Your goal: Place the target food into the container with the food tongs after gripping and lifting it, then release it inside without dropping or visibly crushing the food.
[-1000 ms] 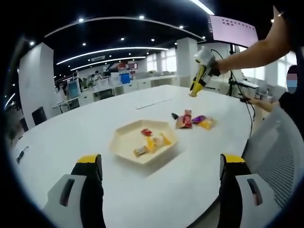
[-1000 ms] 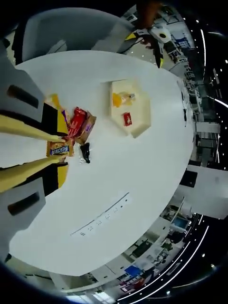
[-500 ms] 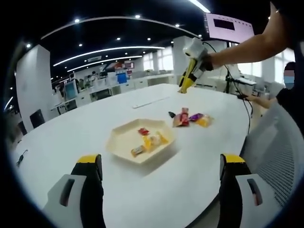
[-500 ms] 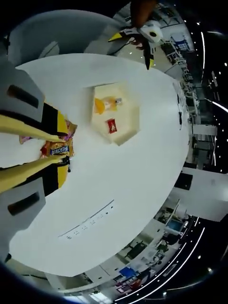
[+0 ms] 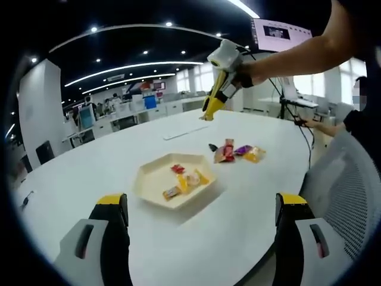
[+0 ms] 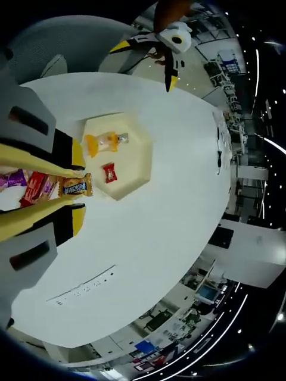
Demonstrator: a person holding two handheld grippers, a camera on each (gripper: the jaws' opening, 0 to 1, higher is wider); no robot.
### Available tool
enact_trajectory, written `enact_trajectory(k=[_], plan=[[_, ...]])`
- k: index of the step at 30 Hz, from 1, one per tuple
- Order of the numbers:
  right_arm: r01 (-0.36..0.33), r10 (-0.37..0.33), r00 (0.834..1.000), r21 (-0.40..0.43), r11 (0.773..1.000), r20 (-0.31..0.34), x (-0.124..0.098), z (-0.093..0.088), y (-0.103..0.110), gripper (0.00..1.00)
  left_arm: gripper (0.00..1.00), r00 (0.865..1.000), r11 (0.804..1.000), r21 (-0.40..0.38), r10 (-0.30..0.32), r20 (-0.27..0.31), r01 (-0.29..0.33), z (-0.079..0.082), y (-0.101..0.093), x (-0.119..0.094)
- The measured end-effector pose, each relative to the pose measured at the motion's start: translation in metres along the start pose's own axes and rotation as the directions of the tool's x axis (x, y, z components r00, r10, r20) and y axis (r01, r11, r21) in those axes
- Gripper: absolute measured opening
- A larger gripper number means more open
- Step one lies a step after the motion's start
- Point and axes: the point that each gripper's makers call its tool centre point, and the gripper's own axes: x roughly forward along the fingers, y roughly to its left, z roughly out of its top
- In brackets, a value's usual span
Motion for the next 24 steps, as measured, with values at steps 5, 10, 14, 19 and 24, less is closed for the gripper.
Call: enact_trajectory(k=[5,10,14,19,24], plan=[[-0.026,0.026,1.0,-0.023,0.999,-0.003,0.011,0.019,0.013,0.21,0.99,1.0,1.0,-0.014,0.009,0.013,-0.009,0.002,0.0,-0.001],[-0.041,0.041,0.999,-0.05,0.998,0.004,0.023,0.044,0.023,0.21,0.99,1.0,1.0,-0.015,0.015,0.024,-0.014,0.004,0.001,-0.002],[-0.061,0.061,0.998,-0.069,0.996,0.008,0.032,0.061,0.032,0.21,0.99,0.999,1.0,-0.011,0.018,0.027,-0.018,0.005,0.0,-0.003],[-0.074,0.075,0.997,-0.08,0.994,0.01,0.044,0.078,0.041,0.21,0.99,0.999,1.0,-0.016,0.02,0.029,-0.02,0.006,0.0,-0.003],[-0.089,0.09,0.996,-0.09,0.992,0.008,0.052,0.09,0.049,0.21,0.99,0.999,1.0,-0.016,0.017,0.026,-0.017,0.005,-0.001,-0.003]])
